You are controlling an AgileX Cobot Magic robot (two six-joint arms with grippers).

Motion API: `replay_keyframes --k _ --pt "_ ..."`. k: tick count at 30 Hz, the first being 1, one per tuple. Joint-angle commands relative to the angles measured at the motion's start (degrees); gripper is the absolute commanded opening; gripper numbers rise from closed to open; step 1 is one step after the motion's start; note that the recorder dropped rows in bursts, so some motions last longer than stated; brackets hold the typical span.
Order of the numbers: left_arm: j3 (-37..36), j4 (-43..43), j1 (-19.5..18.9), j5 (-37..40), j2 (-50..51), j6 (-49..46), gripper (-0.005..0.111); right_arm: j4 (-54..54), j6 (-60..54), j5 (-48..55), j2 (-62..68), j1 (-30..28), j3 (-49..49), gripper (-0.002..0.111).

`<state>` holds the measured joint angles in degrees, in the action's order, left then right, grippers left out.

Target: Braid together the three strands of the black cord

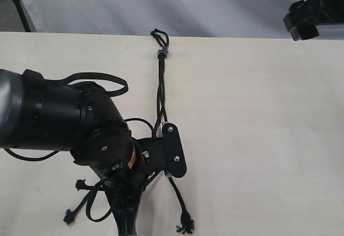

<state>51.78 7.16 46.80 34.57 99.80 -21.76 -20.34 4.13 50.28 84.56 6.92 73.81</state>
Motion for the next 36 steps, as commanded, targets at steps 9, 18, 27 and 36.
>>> replay_keyframes --k 9,18,27,36 --pt "-3.2 19.8 -7.1 -7.0 0.6 4.3 0.000 -0.1 -0.6 -0.1 -0.3 0.0 0.0 0.084" --pt "-7.4 17.2 -13.6 -16.4 4.8 4.3 0.000 -0.1 -0.7 -0.3 -0.3 0.0 0.0 0.084" --pt "-7.3 -12.5 -4.1 -6.7 5.4 1.2 0.000 -0.3 -0.7 -2.0 -0.3 0.0 0.0 0.084" --pt "-3.5 -15.6 -1.5 -8.1 5.4 0.1 0.000 -0.3 -0.7 -0.8 -0.3 0.0 0.0 0.084"
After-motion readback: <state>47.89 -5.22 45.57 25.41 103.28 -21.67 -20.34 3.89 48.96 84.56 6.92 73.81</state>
